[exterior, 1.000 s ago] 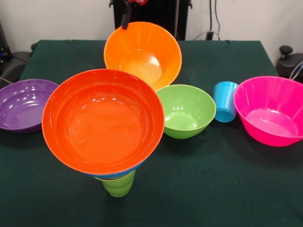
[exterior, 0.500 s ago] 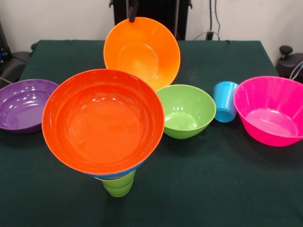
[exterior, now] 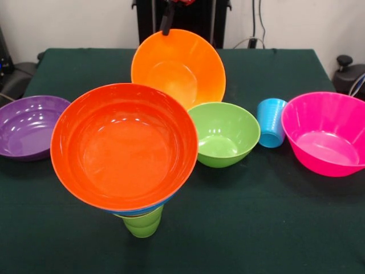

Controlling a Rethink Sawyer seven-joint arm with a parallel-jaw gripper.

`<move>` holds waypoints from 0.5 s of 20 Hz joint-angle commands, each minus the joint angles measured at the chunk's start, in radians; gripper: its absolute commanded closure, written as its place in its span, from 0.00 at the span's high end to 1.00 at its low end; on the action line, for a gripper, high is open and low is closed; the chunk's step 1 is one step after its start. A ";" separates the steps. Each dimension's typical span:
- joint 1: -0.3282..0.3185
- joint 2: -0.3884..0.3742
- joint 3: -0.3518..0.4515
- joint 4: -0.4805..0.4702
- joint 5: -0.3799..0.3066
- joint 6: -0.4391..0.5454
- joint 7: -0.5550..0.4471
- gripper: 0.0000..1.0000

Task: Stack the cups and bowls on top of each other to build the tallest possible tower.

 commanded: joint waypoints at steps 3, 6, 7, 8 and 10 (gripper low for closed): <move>0.033 0.148 0.063 -0.110 0.048 -0.054 0.046 0.00; 0.027 0.157 0.059 -0.103 0.033 -0.076 0.051 0.00; 0.022 0.158 0.059 -0.100 0.026 -0.081 0.051 0.00; 0.017 0.159 0.060 -0.097 0.019 -0.086 0.052 0.00; 0.003 0.158 0.058 -0.091 0.001 -0.090 0.046 0.00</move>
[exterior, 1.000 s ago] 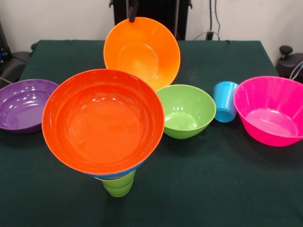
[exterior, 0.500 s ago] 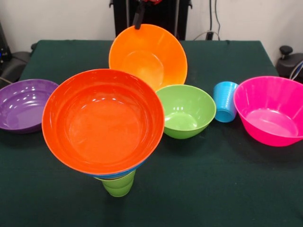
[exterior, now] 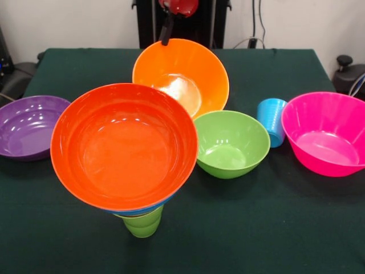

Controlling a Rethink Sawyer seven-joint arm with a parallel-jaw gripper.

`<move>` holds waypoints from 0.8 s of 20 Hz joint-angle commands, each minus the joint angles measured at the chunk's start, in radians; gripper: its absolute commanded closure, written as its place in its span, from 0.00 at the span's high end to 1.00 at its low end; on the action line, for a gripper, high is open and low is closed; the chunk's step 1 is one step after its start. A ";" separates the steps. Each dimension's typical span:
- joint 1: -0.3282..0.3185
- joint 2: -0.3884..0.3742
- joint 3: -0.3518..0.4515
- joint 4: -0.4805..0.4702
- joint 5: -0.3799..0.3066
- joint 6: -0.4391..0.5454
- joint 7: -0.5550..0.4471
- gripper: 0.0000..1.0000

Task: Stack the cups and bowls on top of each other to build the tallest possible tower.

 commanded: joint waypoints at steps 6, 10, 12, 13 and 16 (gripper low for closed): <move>-0.067 0.057 0.088 -0.040 -0.069 -0.060 0.031 1.00; -0.116 0.030 0.107 -0.032 -0.114 -0.045 0.024 1.00; -0.137 0.020 0.117 -0.030 -0.132 -0.039 0.026 1.00; -0.144 0.014 0.121 -0.029 -0.137 -0.033 0.026 1.00; -0.155 0.003 0.127 -0.028 -0.143 -0.016 0.026 1.00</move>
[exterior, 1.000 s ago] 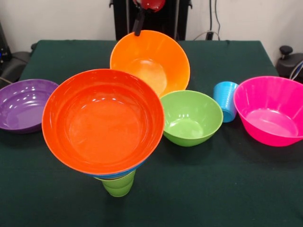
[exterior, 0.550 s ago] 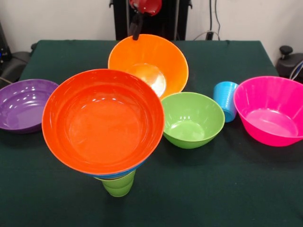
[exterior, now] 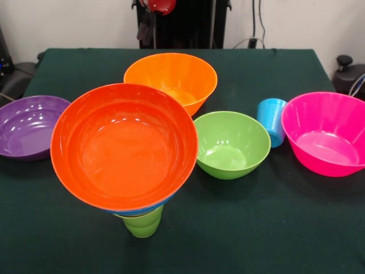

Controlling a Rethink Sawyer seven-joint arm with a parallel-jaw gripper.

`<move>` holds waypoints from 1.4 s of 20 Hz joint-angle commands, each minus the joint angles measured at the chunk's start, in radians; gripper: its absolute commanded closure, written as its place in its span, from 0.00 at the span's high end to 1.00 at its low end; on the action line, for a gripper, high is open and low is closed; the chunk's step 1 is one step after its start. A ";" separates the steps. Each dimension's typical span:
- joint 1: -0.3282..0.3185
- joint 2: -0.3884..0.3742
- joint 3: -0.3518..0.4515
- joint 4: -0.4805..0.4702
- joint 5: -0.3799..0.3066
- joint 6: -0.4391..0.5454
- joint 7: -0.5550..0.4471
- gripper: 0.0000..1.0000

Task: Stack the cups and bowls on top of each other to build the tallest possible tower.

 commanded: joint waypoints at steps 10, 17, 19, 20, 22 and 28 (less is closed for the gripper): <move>-0.045 0.004 0.142 -0.035 -0.051 0.018 0.044 1.00; -0.023 0.001 0.149 -0.078 -0.006 0.043 0.041 1.00; -0.017 0.004 0.151 -0.091 0.005 0.050 0.040 1.00; -0.015 0.008 0.151 -0.098 0.011 0.053 0.039 1.00; -0.008 0.021 0.150 -0.114 0.023 0.052 0.039 1.00; -0.006 0.020 0.153 -0.133 0.033 0.068 0.040 1.00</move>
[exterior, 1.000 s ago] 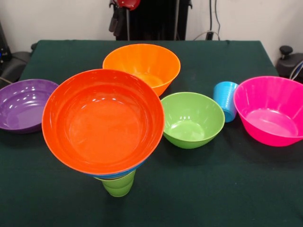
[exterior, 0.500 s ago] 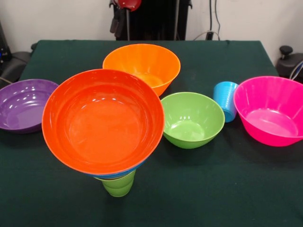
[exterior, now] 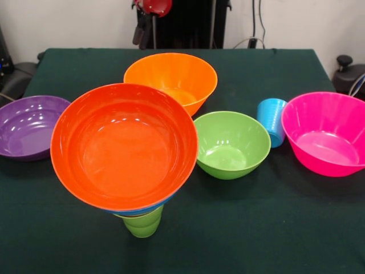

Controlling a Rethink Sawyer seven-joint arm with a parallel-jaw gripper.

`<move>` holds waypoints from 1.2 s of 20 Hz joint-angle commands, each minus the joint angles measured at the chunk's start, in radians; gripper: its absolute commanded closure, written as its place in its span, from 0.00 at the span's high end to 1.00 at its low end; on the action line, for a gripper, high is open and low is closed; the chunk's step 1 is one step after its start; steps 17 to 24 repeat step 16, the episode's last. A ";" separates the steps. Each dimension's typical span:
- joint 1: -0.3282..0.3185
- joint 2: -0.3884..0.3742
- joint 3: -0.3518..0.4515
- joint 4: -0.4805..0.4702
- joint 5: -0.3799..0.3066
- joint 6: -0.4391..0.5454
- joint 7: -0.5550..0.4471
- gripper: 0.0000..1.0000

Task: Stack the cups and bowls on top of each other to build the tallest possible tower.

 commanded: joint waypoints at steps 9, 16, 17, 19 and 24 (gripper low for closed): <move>0.041 0.060 0.112 -0.125 0.075 0.073 0.042 1.00; 0.071 0.075 0.102 -0.150 0.118 0.089 0.040 1.00; 0.071 0.075 0.102 -0.150 0.118 0.089 0.040 1.00; 0.071 0.075 0.102 -0.150 0.118 0.089 0.040 1.00; 0.071 0.075 0.102 -0.150 0.118 0.089 0.040 1.00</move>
